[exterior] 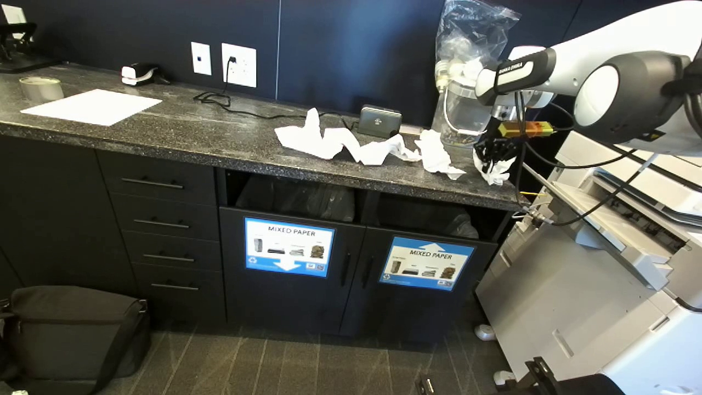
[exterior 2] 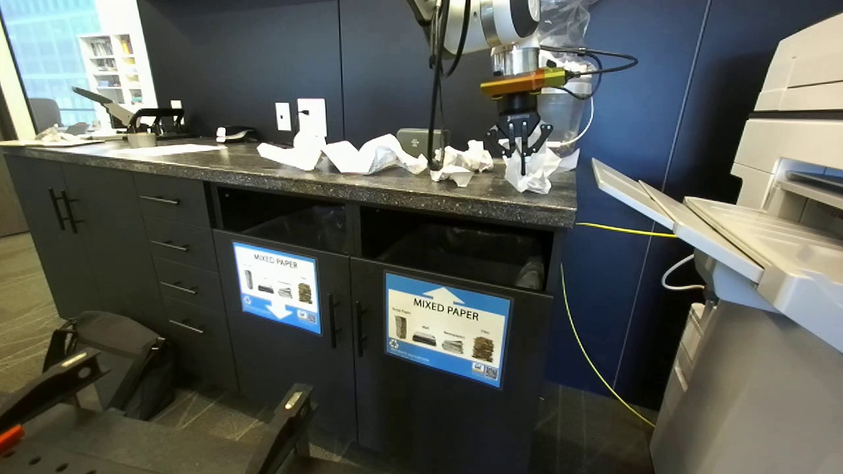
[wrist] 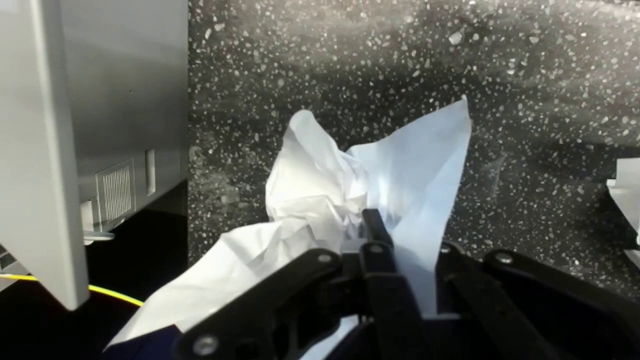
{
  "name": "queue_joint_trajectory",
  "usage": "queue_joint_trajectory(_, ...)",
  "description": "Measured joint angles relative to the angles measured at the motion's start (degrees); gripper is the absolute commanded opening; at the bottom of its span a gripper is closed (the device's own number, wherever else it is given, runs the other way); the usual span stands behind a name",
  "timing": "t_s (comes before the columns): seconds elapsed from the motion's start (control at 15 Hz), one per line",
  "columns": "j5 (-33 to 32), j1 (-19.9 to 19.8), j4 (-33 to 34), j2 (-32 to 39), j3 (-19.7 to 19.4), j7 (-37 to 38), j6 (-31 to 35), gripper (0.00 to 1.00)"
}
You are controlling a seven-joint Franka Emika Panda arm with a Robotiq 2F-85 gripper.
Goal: Put the first piece of paper from the right in the right bin
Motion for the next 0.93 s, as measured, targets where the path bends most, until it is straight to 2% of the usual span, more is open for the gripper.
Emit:
queue_joint_trajectory(0.33,0.0,-0.2,-0.3,-0.3,0.0,-0.2,-2.2,0.13)
queue_joint_trajectory(0.53,0.0,-0.2,-2.8,-1.9,0.0,-0.2,-3.1,0.12)
queue_joint_trajectory(0.93,0.0,-0.1,-16.2,-9.7,1.5,-0.6,-2.5,0.12)
